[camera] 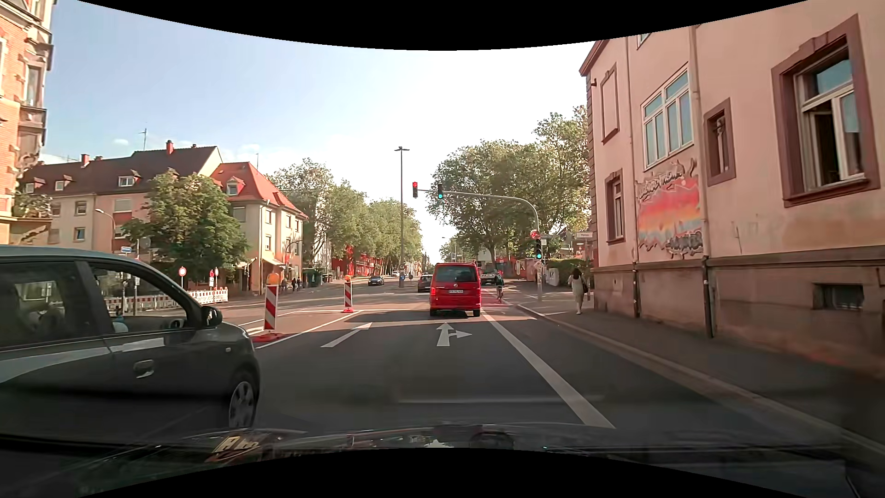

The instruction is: Follow the waypoints while adhering to traffic rules and regulations

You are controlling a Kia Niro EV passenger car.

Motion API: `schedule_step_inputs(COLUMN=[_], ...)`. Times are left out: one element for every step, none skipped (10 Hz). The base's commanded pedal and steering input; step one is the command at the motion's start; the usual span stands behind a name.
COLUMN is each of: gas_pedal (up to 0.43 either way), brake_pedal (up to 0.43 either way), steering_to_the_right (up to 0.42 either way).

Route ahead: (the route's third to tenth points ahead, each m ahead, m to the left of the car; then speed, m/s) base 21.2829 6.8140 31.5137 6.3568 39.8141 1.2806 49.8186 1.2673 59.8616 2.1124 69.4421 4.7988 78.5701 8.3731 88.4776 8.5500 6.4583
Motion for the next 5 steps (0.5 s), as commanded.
schedule_step_inputs(gas_pedal=[0.087, 0.087, 0.087, 0.087, 0.087], brake_pedal=[0.0, 0.0, 0.0, 0.0, 0.0], steering_to_the_right=[-0.003, -0.003, -0.002, -0.002, -0.004])
